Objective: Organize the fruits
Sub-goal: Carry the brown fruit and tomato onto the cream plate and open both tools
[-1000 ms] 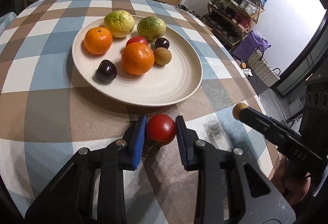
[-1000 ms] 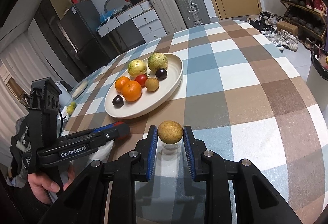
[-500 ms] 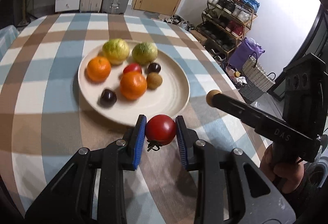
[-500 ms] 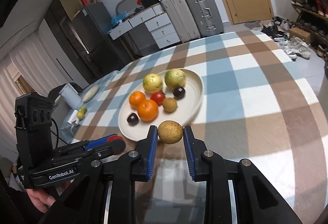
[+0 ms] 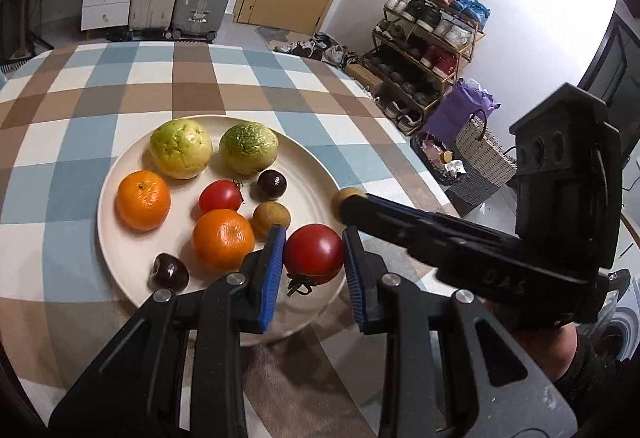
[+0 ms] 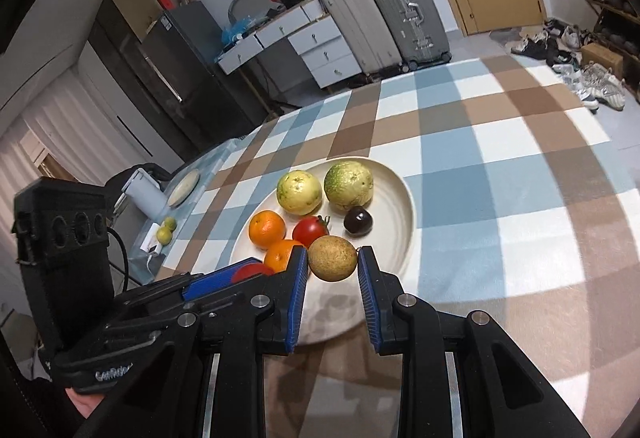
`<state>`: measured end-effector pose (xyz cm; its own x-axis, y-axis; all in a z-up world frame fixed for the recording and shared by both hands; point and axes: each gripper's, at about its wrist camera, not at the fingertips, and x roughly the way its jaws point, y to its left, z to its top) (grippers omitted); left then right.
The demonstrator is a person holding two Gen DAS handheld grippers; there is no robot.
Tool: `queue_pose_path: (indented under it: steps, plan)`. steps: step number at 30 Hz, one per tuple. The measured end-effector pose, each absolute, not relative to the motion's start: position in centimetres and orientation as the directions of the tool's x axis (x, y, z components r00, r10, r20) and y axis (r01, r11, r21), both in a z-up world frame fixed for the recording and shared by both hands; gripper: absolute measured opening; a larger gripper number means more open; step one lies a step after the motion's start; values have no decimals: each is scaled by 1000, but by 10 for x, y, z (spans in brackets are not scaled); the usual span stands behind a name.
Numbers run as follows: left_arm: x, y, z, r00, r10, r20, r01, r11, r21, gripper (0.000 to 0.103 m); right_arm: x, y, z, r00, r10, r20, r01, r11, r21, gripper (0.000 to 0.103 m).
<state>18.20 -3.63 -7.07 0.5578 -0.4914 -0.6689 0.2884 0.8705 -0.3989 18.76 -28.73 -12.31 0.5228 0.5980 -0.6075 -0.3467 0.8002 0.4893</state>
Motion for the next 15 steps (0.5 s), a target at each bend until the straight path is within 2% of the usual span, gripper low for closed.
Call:
queue_pose_path:
  steps: [15]
  plan:
    - [213,-39,-102,511,-501,-698,278,865,-417,26,231,-276,-154,474,550,-687,-275,834,478,27]
